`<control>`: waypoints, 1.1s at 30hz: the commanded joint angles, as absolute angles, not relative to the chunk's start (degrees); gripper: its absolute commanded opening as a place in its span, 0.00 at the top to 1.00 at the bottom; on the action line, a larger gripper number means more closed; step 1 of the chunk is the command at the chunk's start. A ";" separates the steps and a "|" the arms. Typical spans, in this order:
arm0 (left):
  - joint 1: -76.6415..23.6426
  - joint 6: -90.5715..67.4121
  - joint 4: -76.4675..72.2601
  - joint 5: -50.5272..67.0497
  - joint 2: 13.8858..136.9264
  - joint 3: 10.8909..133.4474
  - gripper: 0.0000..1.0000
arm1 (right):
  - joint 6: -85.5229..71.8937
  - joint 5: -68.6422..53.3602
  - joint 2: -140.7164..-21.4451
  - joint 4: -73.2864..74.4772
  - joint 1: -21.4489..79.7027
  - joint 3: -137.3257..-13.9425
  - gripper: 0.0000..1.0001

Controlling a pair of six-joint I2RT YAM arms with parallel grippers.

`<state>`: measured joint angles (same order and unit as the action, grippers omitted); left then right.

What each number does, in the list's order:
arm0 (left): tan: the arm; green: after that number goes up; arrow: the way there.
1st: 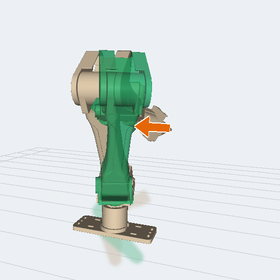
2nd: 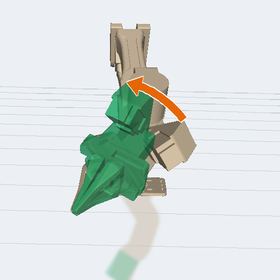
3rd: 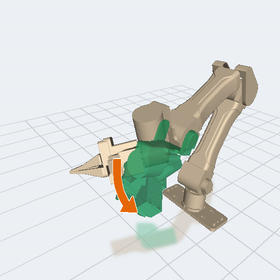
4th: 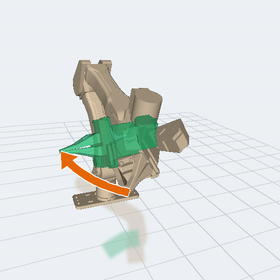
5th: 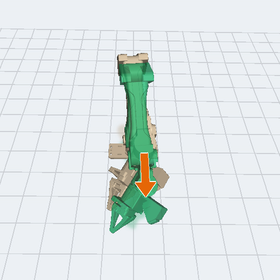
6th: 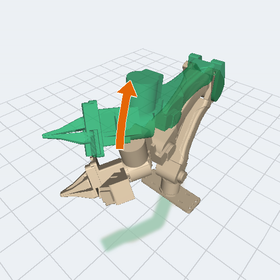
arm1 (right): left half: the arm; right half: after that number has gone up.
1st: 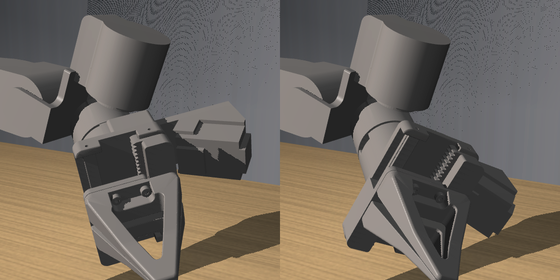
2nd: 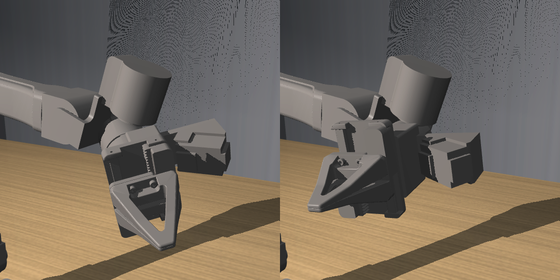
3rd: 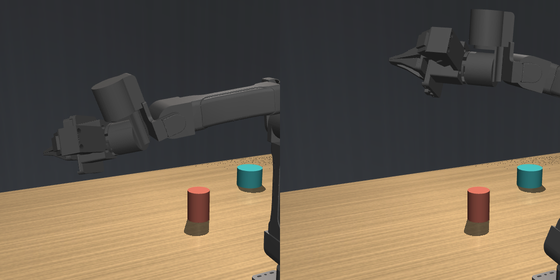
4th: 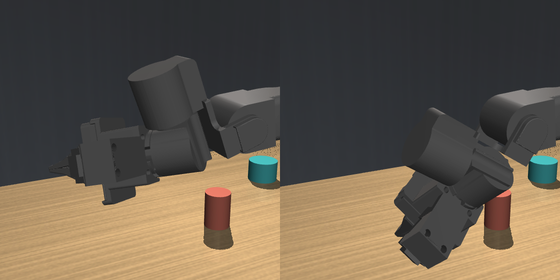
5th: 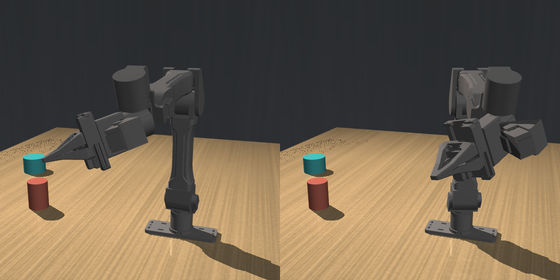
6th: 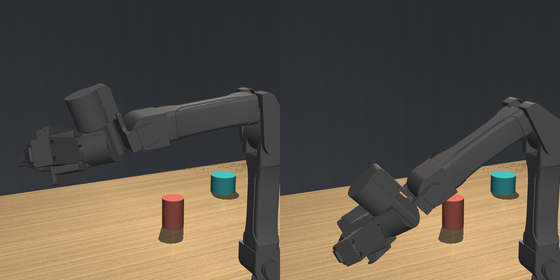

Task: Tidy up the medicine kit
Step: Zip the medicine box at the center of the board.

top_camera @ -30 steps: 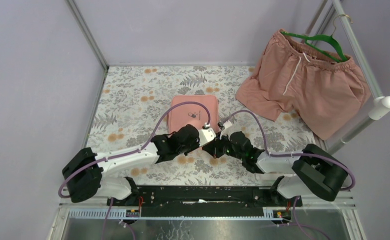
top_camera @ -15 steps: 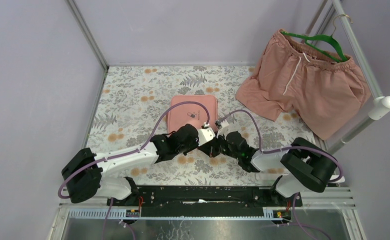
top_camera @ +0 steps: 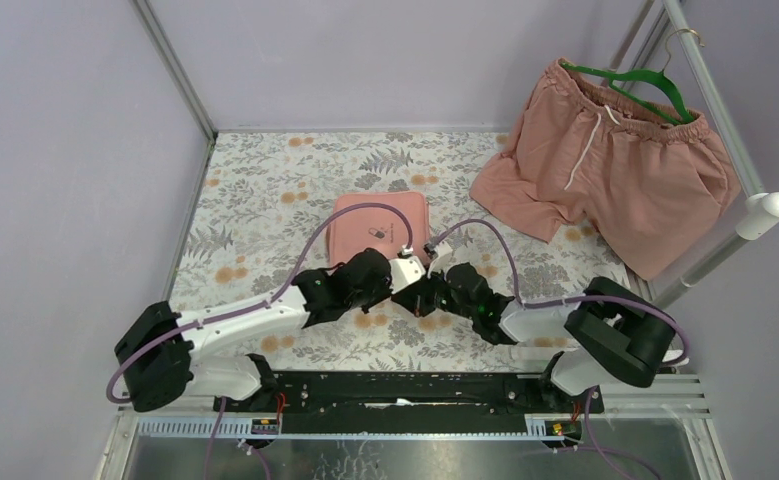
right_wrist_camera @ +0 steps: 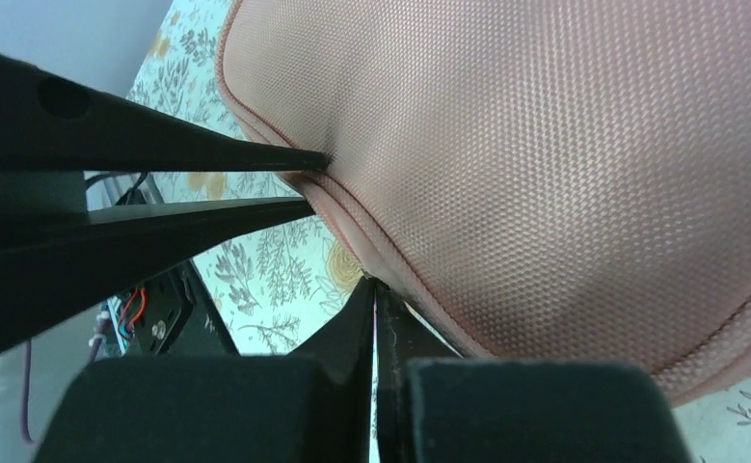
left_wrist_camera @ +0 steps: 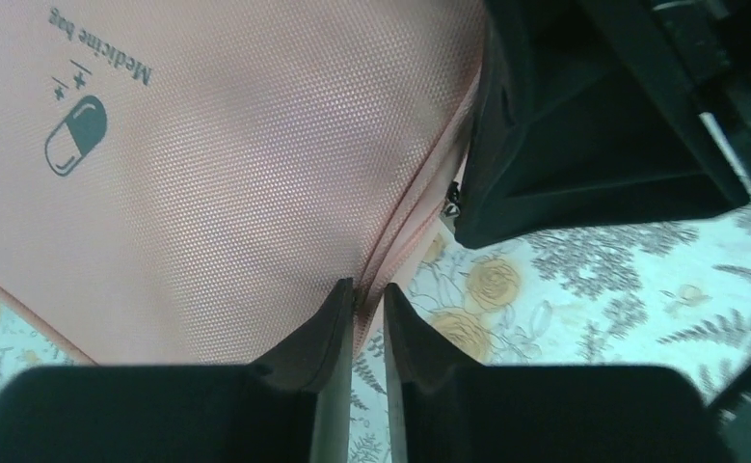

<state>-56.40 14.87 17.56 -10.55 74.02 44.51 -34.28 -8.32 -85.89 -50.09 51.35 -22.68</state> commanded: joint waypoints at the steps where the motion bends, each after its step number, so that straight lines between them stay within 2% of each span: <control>1: -57.04 9.85 20.84 -1.80 66.53 46.16 0.75 | -27.05 -4.84 -79.50 -42.03 52.95 -23.79 1.00; 6: -57.04 4.87 21.79 -3.92 55.46 45.72 0.61 | -19.25 -2.69 -74.71 -32.82 52.47 -23.25 1.00; 11: -56.72 -1.10 19.00 -12.72 46.62 44.05 0.42 | -9.73 -9.75 -73.39 -26.41 52.46 -25.05 0.99; 15: -55.78 -4.07 18.67 -19.81 46.59 44.71 0.32 | -5.26 -14.32 -72.95 -22.48 52.43 -26.47 0.98; 19: -52.33 -5.45 19.96 -23.70 51.25 47.28 0.29 | -0.86 -20.06 -70.97 -20.50 52.83 -26.78 0.98; 26: -36.07 -7.90 13.50 -14.99 57.95 49.06 0.26 | 2.13 -24.67 -69.50 -19.03 56.73 -26.42 0.98; 33: -31.66 -2.82 8.06 -4.67 71.54 56.06 0.22 | -3.34 -14.70 -65.57 -17.35 57.51 -23.76 0.99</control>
